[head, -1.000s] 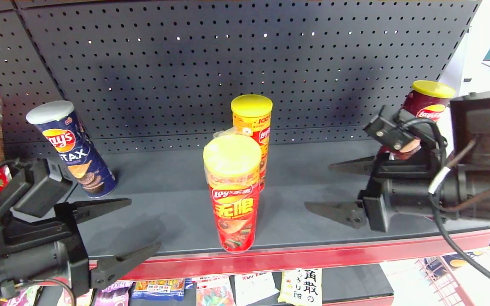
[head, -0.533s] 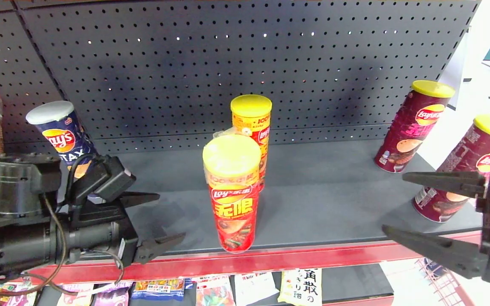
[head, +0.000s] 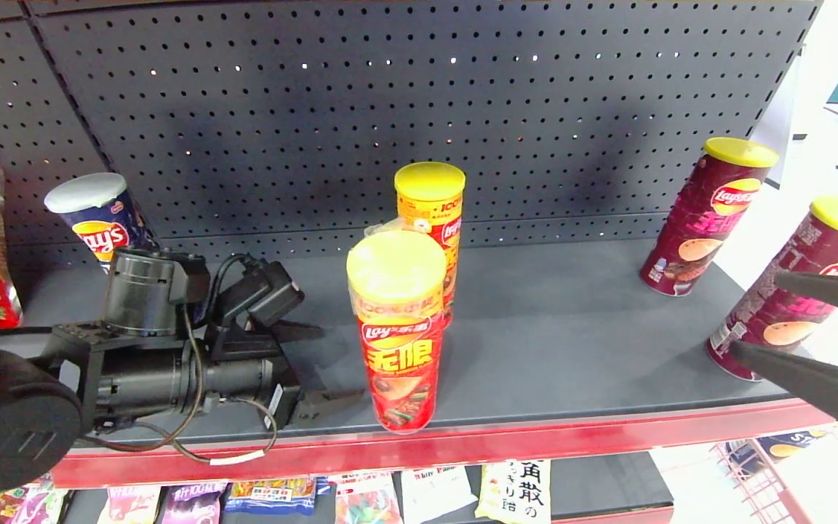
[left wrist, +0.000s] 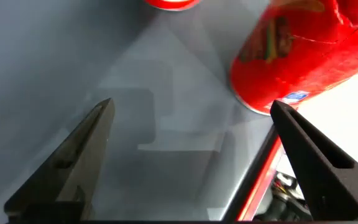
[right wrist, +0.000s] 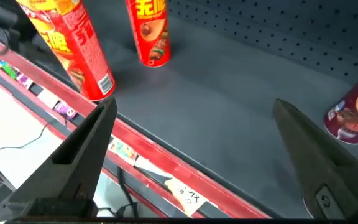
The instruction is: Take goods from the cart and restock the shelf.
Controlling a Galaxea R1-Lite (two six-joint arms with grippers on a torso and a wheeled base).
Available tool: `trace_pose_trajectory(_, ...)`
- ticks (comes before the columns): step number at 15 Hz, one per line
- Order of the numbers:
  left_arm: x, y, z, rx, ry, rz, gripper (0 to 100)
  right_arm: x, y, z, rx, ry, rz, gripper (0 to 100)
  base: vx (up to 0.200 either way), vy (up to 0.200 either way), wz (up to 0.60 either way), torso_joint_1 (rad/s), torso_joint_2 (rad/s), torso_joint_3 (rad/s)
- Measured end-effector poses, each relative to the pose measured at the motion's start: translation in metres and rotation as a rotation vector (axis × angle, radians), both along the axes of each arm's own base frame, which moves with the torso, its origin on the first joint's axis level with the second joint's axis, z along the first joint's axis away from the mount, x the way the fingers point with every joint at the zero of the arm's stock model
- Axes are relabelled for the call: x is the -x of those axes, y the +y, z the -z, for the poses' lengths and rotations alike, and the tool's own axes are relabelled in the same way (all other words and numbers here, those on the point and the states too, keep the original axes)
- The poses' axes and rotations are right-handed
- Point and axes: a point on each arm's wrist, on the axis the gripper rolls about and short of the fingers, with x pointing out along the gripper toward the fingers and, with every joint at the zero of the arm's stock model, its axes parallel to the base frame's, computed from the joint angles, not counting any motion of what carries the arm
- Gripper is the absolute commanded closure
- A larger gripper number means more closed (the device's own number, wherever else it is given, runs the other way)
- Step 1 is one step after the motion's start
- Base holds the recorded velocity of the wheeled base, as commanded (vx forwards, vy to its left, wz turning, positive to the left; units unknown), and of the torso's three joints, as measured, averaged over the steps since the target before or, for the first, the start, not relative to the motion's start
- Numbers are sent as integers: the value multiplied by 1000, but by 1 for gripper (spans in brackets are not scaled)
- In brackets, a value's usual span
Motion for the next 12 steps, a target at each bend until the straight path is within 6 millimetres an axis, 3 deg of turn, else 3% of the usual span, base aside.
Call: trace_pose_trajectory(12, -15, -16, 6, -2, 13, 30, 0, -1, 0, -1, -13, 10, 5, 0, 0, 0, 0, 0, 0, 0)
